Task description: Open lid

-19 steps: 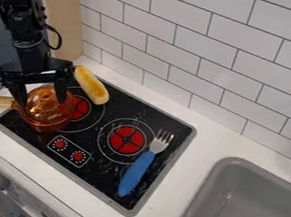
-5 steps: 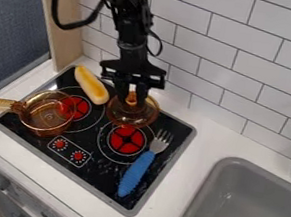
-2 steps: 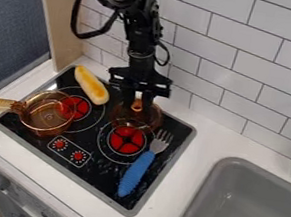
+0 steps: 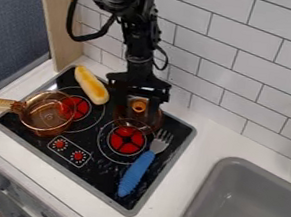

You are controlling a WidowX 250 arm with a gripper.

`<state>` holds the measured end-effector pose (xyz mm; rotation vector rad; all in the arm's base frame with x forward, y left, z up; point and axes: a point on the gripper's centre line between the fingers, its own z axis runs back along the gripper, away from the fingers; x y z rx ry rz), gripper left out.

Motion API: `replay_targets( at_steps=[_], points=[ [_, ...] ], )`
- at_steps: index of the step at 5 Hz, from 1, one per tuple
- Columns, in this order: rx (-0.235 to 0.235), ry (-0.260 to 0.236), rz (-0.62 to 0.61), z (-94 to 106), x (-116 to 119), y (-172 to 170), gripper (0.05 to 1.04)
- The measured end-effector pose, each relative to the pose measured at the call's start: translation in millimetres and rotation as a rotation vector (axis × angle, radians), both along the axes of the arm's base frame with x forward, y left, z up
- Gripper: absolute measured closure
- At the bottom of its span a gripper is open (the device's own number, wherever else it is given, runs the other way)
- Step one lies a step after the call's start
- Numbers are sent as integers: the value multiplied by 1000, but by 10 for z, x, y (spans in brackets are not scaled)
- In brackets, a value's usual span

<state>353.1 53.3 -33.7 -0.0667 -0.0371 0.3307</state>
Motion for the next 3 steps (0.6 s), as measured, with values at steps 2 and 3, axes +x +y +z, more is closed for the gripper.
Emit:
replay_targets(
  at_steps=[2, 3],
  points=[
    [-11, -126, 14, 546, -20, 33, 83],
    [-12, -200, 21, 834, -48, 89, 83]
  ],
)
